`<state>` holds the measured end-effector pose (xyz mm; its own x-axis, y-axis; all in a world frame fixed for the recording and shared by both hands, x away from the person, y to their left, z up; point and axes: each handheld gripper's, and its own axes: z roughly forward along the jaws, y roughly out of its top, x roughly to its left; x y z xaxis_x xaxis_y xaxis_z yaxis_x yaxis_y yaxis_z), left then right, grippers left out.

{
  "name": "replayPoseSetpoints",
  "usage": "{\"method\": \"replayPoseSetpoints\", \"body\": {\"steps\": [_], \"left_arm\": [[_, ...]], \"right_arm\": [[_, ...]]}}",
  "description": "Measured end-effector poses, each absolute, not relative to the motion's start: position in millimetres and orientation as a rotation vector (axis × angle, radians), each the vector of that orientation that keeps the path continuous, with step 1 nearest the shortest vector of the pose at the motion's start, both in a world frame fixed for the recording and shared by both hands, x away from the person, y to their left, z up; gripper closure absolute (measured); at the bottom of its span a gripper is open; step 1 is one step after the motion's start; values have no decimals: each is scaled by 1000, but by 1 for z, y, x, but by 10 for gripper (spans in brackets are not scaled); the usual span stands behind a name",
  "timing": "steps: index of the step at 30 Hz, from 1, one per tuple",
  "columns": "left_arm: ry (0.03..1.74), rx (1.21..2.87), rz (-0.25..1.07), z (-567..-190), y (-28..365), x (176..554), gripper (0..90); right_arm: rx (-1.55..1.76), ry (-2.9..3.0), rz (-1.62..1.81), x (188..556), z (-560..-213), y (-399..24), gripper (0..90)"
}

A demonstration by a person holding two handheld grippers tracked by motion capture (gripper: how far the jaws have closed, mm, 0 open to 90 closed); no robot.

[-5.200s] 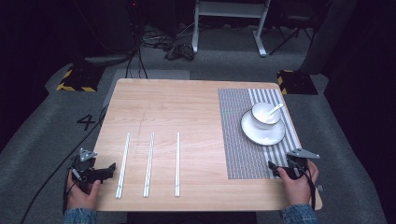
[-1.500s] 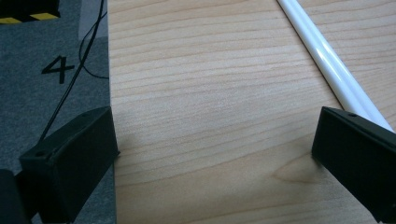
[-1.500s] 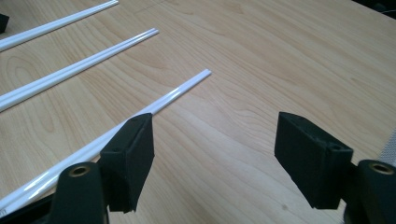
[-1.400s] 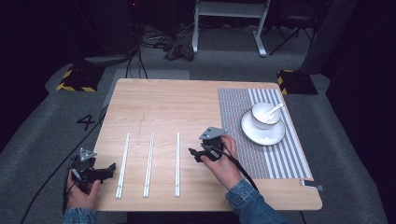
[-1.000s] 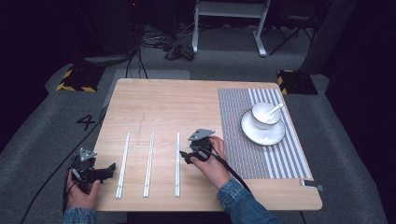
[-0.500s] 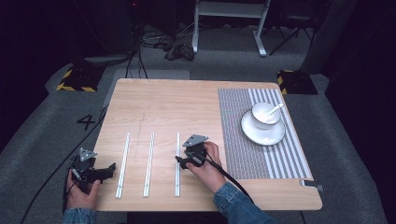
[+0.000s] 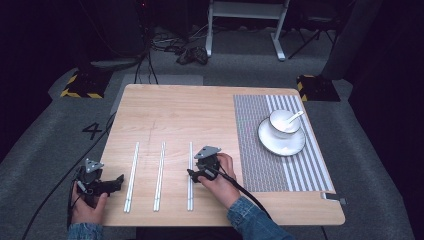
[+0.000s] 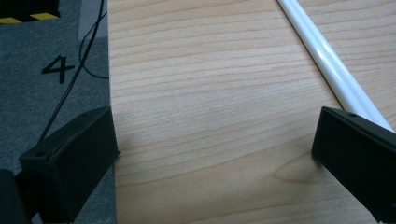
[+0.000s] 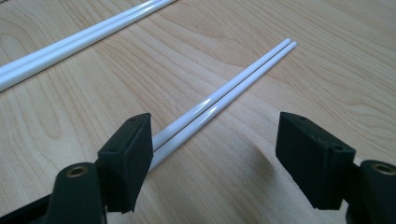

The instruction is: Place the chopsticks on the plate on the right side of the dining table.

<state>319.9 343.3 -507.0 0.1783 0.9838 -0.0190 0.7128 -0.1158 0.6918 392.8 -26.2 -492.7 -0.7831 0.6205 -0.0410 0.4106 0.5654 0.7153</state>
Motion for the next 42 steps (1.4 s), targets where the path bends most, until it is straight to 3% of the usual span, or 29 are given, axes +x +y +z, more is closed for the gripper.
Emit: {"method": "replayPoseSetpoints", "body": {"steps": [25, 37, 42], "left_arm": [[1592, 1892, 619, -507, 343, 320, 1], [1592, 1892, 619, -507, 343, 320, 1], [1592, 1892, 619, -507, 343, 320, 1]], "right_arm": [[1003, 2461, 972, 395, -495, -73, 340], [1040, 2505, 919, 383, -489, -103, 460], [1056, 2522, 900, 387, -486, -113, 560]]}}
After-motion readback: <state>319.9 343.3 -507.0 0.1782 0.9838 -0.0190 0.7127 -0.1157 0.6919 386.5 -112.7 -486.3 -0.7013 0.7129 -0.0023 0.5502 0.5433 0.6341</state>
